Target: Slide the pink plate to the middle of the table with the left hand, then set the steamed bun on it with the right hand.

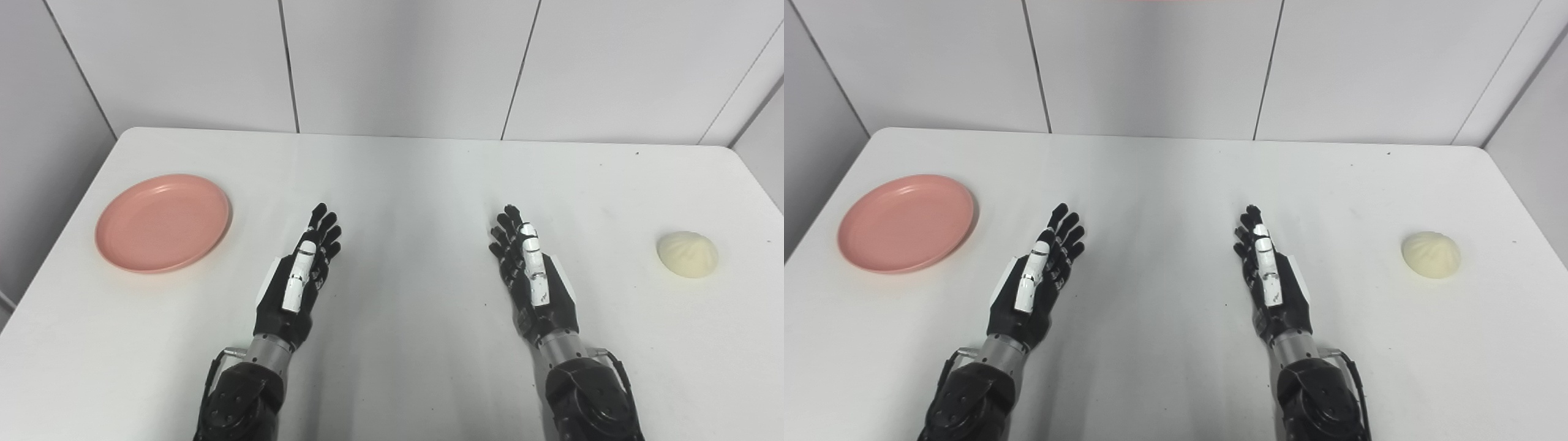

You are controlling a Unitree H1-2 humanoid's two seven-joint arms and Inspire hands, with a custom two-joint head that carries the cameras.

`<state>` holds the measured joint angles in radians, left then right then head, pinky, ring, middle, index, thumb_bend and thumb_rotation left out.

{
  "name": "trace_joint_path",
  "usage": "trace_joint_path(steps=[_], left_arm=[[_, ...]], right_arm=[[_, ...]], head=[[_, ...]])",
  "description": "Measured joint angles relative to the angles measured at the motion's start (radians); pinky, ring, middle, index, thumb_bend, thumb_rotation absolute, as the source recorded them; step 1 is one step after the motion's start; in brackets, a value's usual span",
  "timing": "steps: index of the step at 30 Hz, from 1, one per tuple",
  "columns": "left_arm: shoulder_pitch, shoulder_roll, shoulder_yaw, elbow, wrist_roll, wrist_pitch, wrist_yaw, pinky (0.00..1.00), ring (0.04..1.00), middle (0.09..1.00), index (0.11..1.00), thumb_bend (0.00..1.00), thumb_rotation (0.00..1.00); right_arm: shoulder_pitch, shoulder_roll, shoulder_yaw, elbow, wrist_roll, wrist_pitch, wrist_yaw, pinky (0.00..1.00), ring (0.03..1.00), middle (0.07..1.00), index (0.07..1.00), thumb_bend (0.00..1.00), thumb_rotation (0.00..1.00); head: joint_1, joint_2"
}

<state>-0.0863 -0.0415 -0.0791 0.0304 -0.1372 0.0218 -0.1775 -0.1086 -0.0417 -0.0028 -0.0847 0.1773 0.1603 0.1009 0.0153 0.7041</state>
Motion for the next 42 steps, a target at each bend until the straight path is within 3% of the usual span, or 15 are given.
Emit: trace_joint_path(steps=[13, 18, 20, 25, 42], left_arm=[[0.0, 0.0, 0.0, 0.001, 0.001, 0.0, 0.0, 1.0, 0.99, 1.0, 1.0, 0.44, 1.0], [-0.002, -0.003, -0.003, 0.009, 0.005, -0.003, 0.0, 1.0, 0.998, 1.0, 1.0, 0.43, 1.0], [-0.007, -0.005, -0.005, 0.016, 0.009, -0.005, 0.001, 1.0, 1.0, 1.0, 1.0, 0.43, 1.0], [-0.022, -0.018, -0.013, 0.038, 0.026, -0.016, 0.017, 1.0, 0.998, 1.0, 1.0, 0.42, 1.0], [-0.063, -0.047, -0.031, 0.098, 0.081, -0.05, 0.04, 1.0, 1.0, 1.0, 1.0, 0.45, 1.0]], right_arm=[[0.0, 0.0, 0.0, 0.0, 0.001, 0.0, 0.0, 1.0, 1.0, 1.0, 1.0, 0.27, 1.0], [0.001, -0.005, -0.001, 0.002, 0.007, 0.0, 0.003, 1.0, 1.0, 1.0, 1.0, 0.26, 1.0], [0.001, -0.013, -0.003, 0.005, 0.012, -0.001, 0.011, 1.0, 1.0, 1.0, 1.0, 0.26, 1.0], [0.002, -0.028, -0.013, 0.005, 0.028, -0.001, 0.022, 1.0, 1.0, 1.0, 1.0, 0.27, 1.0], [0.004, -0.047, -0.025, 0.009, 0.056, -0.001, 0.037, 1.0, 1.0, 1.0, 1.0, 0.26, 1.0]], head=[[0.011, -0.005], [0.063, -0.018], [0.136, -0.038], [0.218, -0.067], [0.268, -0.089]])
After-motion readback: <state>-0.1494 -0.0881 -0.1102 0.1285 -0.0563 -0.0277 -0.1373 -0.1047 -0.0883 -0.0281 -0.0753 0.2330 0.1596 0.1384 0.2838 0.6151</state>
